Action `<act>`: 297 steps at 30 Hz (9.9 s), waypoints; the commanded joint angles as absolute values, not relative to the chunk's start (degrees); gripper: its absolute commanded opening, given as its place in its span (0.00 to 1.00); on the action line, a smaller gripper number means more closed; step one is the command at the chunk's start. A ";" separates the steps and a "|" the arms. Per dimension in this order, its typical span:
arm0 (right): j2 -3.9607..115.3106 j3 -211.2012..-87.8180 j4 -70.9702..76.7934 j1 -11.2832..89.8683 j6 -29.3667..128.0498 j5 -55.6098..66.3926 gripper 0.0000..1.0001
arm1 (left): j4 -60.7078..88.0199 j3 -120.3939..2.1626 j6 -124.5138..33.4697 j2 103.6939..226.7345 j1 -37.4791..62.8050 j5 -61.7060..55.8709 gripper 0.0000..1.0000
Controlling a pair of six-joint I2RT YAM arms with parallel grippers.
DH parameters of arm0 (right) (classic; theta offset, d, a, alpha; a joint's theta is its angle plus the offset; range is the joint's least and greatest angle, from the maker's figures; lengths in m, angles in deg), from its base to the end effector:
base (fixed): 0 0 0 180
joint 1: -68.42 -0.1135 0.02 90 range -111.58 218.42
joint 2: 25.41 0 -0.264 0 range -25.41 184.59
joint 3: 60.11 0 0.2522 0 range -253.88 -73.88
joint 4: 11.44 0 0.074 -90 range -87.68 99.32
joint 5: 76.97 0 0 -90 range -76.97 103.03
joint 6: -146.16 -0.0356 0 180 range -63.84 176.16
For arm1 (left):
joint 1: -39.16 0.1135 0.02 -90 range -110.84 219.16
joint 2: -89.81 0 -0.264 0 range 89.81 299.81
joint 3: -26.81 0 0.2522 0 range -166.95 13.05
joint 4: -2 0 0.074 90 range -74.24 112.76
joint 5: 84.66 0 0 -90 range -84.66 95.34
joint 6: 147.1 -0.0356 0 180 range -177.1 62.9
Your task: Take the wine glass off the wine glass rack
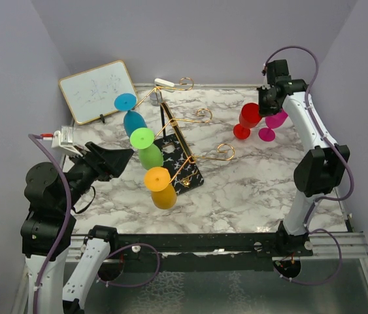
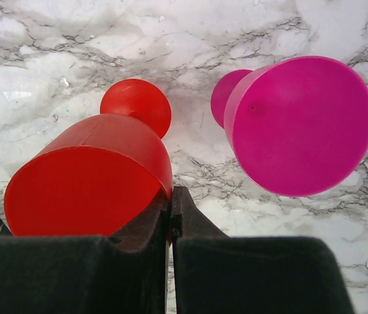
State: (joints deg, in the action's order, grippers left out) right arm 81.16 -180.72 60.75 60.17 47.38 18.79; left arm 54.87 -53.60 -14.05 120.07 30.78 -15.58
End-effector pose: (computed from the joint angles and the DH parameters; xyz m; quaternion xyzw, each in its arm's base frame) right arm 0.3941 0.0535 0.3348 0.0182 0.9603 -0.0072 0.2782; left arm 0.0582 -0.0214 0.4351 -0.0924 0.7167 -0.4128 0.5544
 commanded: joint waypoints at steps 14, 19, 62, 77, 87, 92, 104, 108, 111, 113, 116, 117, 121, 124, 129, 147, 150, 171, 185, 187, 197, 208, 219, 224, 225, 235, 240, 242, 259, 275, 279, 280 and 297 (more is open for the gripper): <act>82.81 -181.75 57.33 59.10 47.59 20.32 0.20 | 56.62 -54.09 -14.87 119.26 30.46 -15.65 0.69; 78.69 -182.76 57.49 59.11 47.31 16.79 0.24 | 56.62 -54.34 -14.74 119.37 30.46 -15.64 0.69; 61.32 -173.08 48.39 10.17 21.26 -6.13 0.31 | 56.36 -53.25 -14.82 120.33 30.46 -14.91 0.68; 64.40 -173.70 50.39 10.16 21.59 -3.93 0.32 | 56.56 -52.18 -14.92 119.26 30.46 -15.22 0.68; 64.53 -171.42 50.17 10.08 21.88 -4.68 0.32 | 56.19 -51.32 -14.74 119.17 30.44 -15.31 0.68; 64.28 -170.48 49.28 9.65 21.88 -6.02 0.31 | 56.28 -50.89 -14.78 118.90 30.46 -15.23 0.68; 63.80 -170.15 46.80 7.64 21.22 -7.98 0.31 | 56.45 -50.56 -14.62 118.59 30.46 -15.01 0.68; 63.59 -169.97 45.95 7.43 21.01 -8.34 0.31 | 56.52 -50.52 -14.58 118.52 30.46 -15.05 0.68; 64.00 -169.92 45.46 7.18 20.84 -8.52 0.31 | 56.46 -50.39 -14.48 118.39 30.47 -15.05 0.68; 64.43 -169.77 45.11 7.13 20.75 -8.58 0.29 | 56.54 -50.40 -14.43 118.26 30.46 -15.05 0.68; 65.09 -169.44 44.23 6.99 20.33 -8.76 0.27 | 56.78 -50.60 -14.47 118.14 30.46 -14.96 0.68; 65.24 -169.37 43.95 6.95 20.18 -8.65 0.26 | 56.92 -50.69 -14.61 118.17 30.46 -14.94 0.68; 65.29 -168.88 42.94 6.90 19.49 -7.71 0.19 | 57.46 -51.13 -14.92 118.06 30.46 -14.87 0.68; 65.09 -168.60 42.71 6.97 19.10 -6.87 0.13 | 57.50 -51.19 -15.00 117.96 30.46 -14.83 0.68; 63.22 -167.21 41.66 6.90 17.95 -5.03 0.02 | 57.51 -51.24 -14.92 117.98 30.46 -14.87 0.68; 56.60 -163.89 41.15 7.12 17.57 4.30 0.01 | 56.97 -51.68 -13.87 118.35 30.46 -15.14 0.68; 58.04 -165.89 39.93 7.14 18.37 6.22 0.01 | 57.21 -52.44 -14.01 118.65 30.46 -14.99 0.68; 63.35 -180.54 34.94 7.54 19.16 5.40 0.01 | 57.95 -54.43 -14.30 118.88 30.46 -14.49 0.68; 55.60 -185.93 35.39 7.51 21.89 5.40 0.01 | 57.21 -55.04 -12.07 118.39 30.46 -13.32 0.68; 54.52 -187.56 35.20 7.58 30.55 2.89 0.01 | 55.71 -54.35 -10.93 118.58 30.46 -13.71 0.68; 42.09 -159.39 19.77 7.44 89.54 37.86 0.01 | 38.09 -50.74 0.57 123.99 30.46 -23.88 0.68; 37.72 -143.53 -5.85 7.00 103.17 29.07 0.01 | 25.81 -55.84 22.74 133.30 30.44 -35.24 0.75; 41.35 -145.19 -7.51 5.97 99.88 14.34 0.01 | 23.32 -54.39 27.45 135.06 30.47 -36.22 0.75; 43.37 -145.82 -8.65 4.13 101.09 14.40 0.01 | 21.93 -53.39 28.83 135.15 30.46 -35.88 0.75; 43.89 -145.91 -9.01 3.50 101.88 14.88 0.01 | 21.79 -53.11 29.10 135.14 30.42 -35.81 0.75; 47.50 -144.24 -17.91 -1.66 109.08 20.47 0.01 | 21.65 -51.63 29.65 134.28 30.46 -36.12 0.75; 48.86 -142.29 -23.66 -4.87 116.12 23.25 0.01 | 21.59 -50.26 29.52 133.54 30.46 -36.21 0.74; 49.67 -142.13 -24.39 -6.17 118.35 23.95 0.01 | 21.51 -49.89 29.52 133.45 30.46 -36.18 0.72; 48.68 -135.52 -26.86 -10.71 123.16 32.07 0.07 | 20.98 -46.69 29.05 131.32 30.46 -35.82 0.00; 28.89 -136.10 0.70 -13.54 97.93 45.94 0.61 | 21.10 -46.93 16.78 127.58 30.46 -26.93 0.00; 31.73 -144.34 5.31 -13.49 89.75 55.63 0.03 | 25.84 -47.11 9.61 124.89 30.46 -23.54 0.00; 33.38 -146.45 6.60 -13.43 89.27 58.79 0.01 | 27.16 -46.98 8.25 124.08 30.46 -22.55 0.00; 60.11 -205.42 56.97 18.16 44.81 1.90 0.37 | 47.93 -55.12 -8.51 121.18 30.46 -14.53 0.00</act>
